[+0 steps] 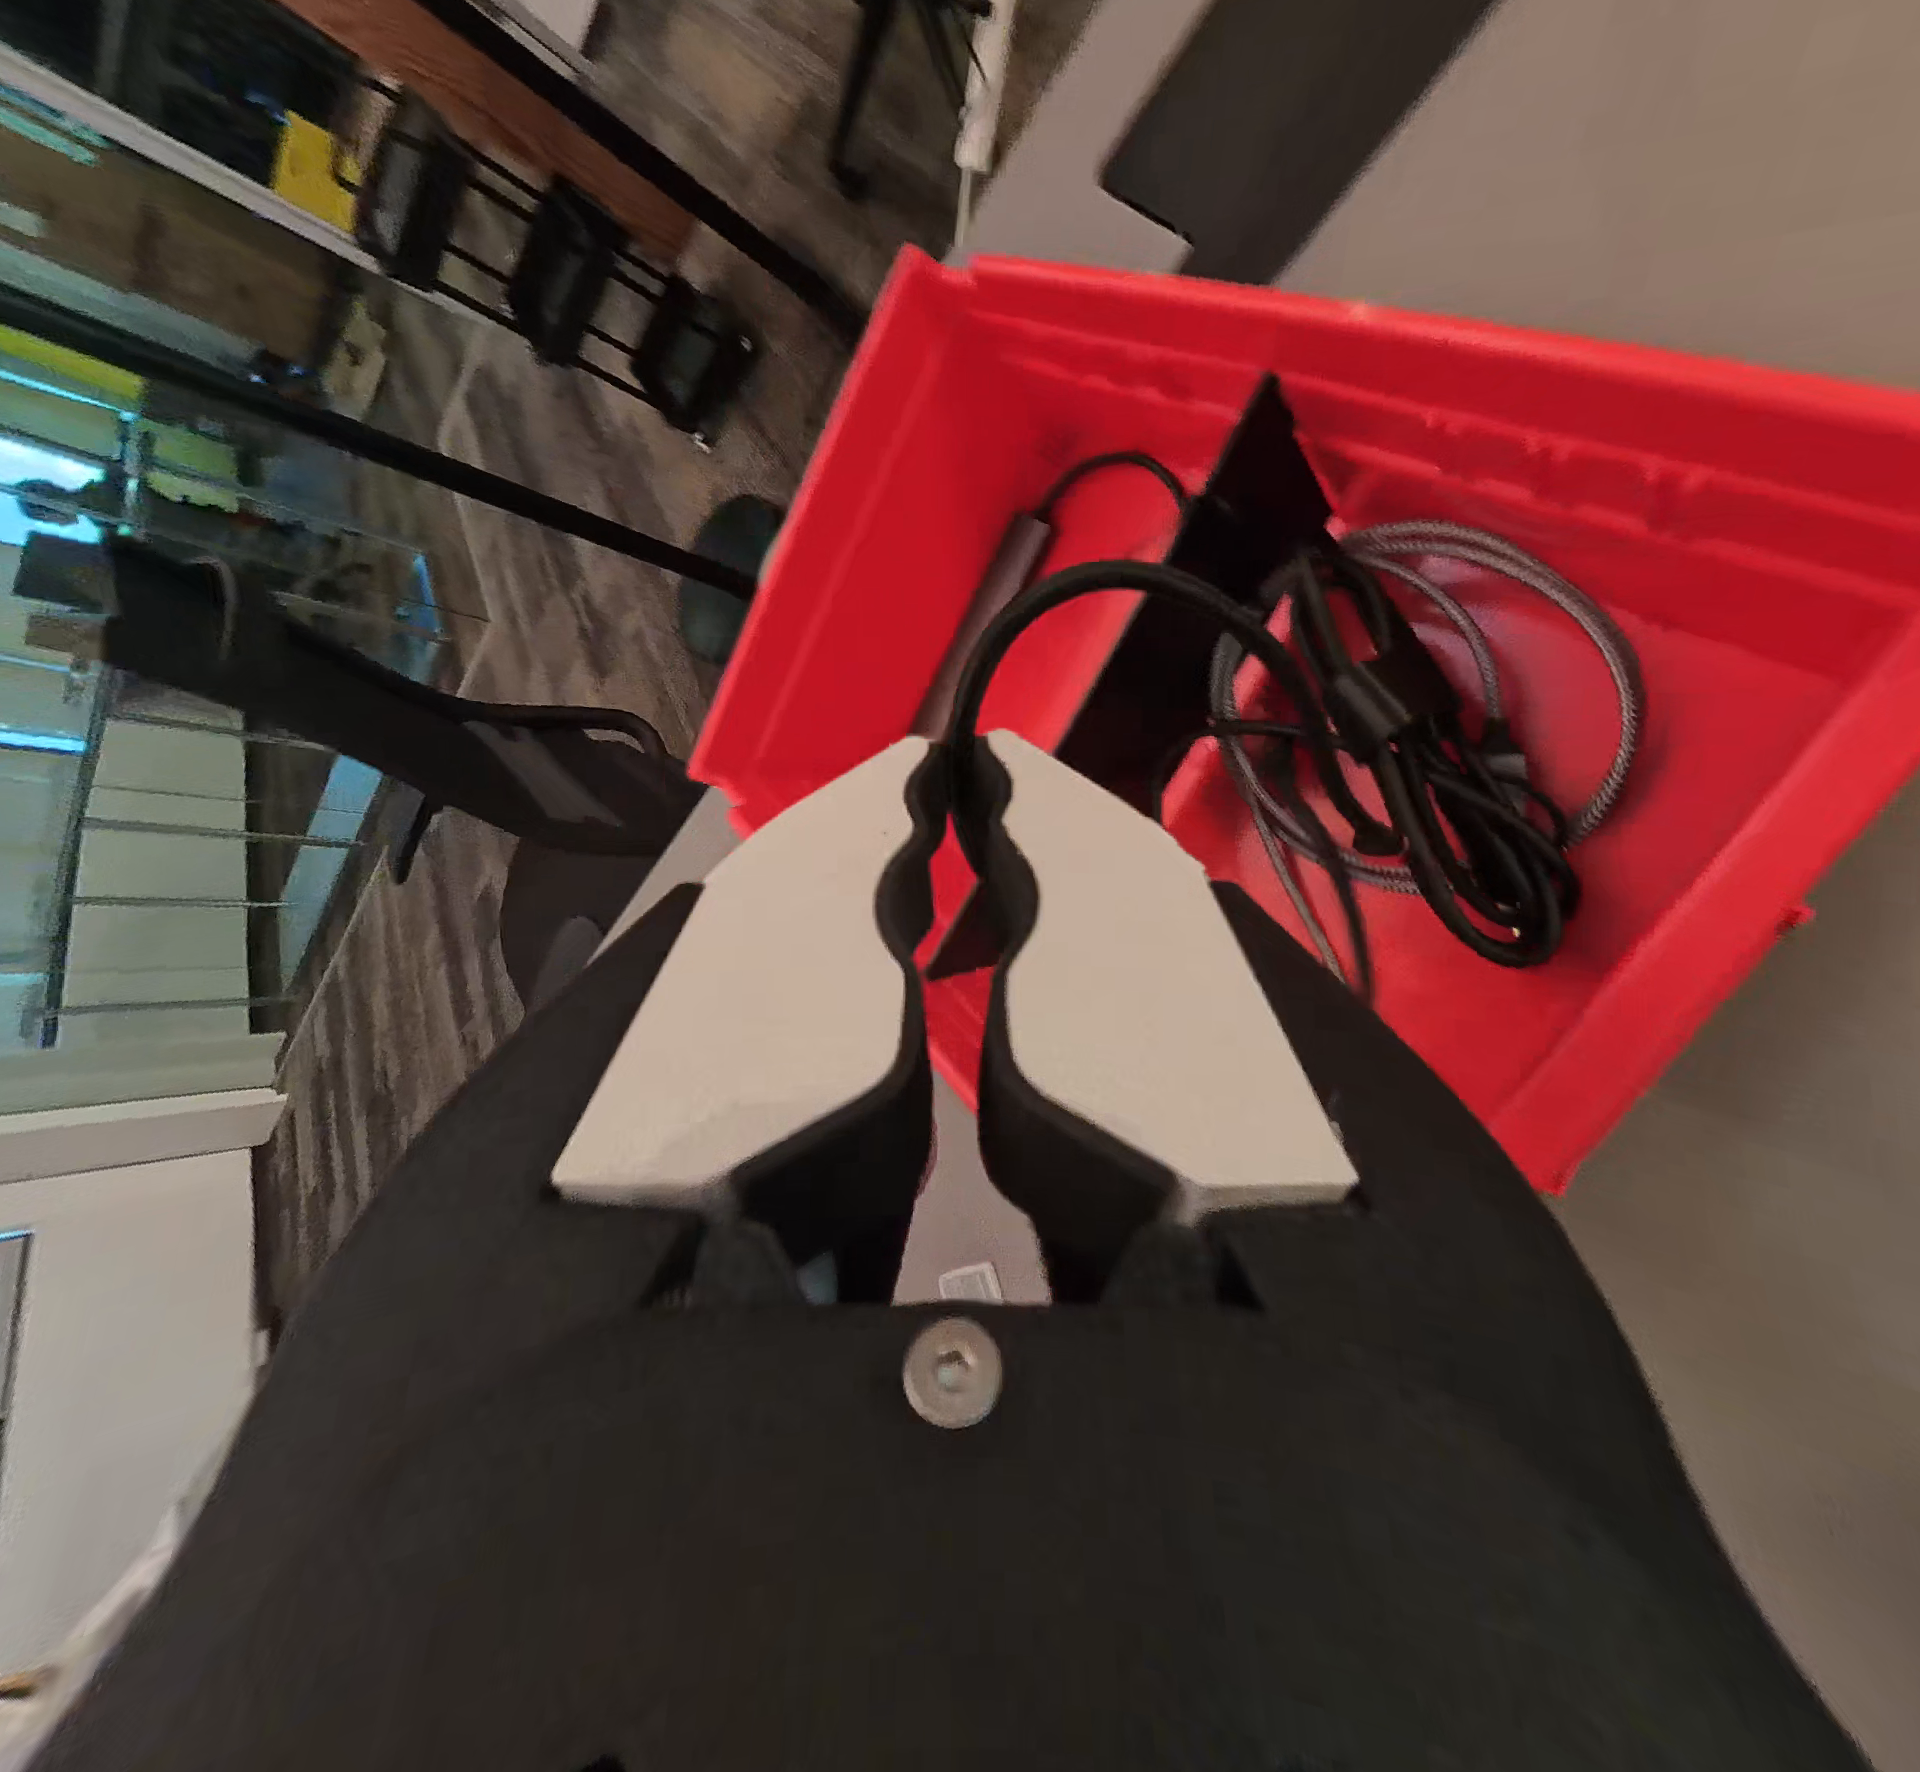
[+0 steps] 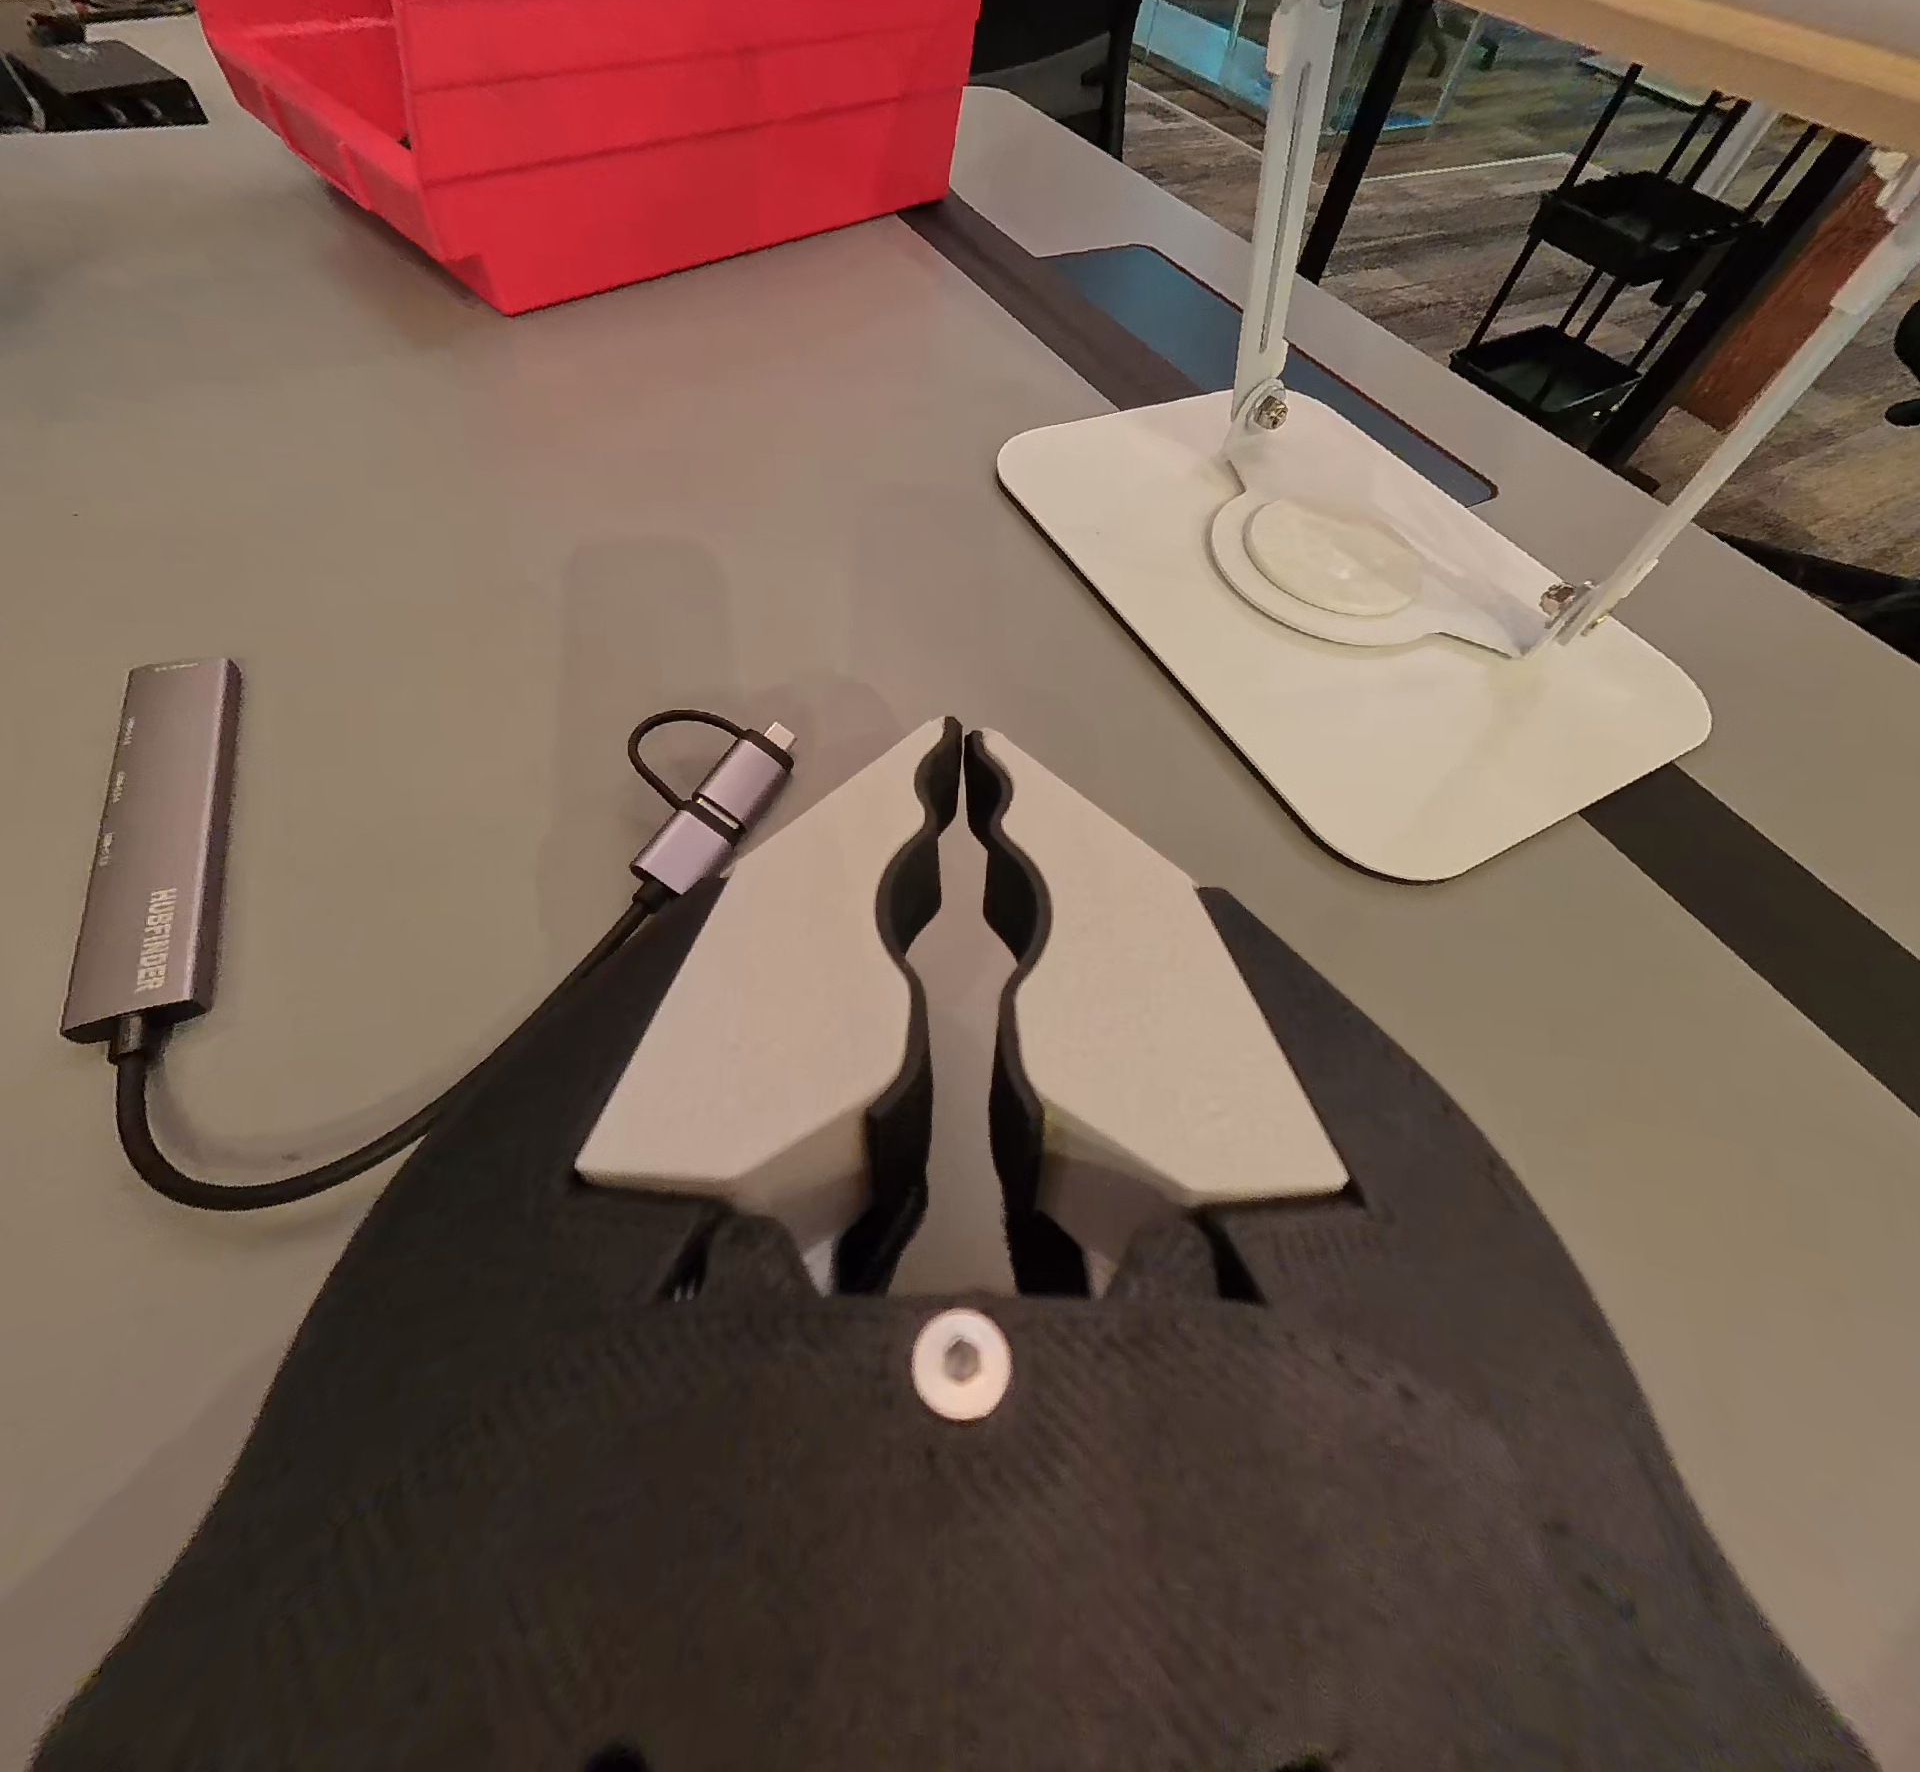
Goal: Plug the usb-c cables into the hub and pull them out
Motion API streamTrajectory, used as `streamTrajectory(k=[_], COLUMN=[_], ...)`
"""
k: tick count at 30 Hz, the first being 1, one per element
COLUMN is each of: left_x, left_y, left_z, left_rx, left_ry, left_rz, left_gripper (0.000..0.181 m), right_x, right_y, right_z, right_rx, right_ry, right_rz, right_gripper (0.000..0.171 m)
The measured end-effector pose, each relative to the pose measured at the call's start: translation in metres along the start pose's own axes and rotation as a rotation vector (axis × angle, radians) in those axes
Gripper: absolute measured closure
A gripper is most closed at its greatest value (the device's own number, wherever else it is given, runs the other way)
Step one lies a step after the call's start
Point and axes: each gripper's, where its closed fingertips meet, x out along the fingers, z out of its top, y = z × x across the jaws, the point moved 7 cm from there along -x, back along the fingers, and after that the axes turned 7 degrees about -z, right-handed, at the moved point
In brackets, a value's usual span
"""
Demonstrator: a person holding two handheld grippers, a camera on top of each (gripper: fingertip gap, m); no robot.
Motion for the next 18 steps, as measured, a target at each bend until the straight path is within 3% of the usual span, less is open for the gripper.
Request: streamTrajectory(k=[11,18], left_x=[-0.072,-0.1], left_y=[0.04,-0.021], left_z=[0.042,0.104], left_rx=[-0.088,0.149], left_ry=[-0.204,-0.178], left_rz=[0.162,-0.074], left_gripper=[0.177,0.177], right_x=[-0.003,-0.005], right_y=[-0.003,-0.001], right_z=[0.002,0.007], right_rx=[0.005,-0.002], right_ry=[-0.012,-0.032], right_rz=[-0.019,-0.016], right_gripper=[0.171,0.171])
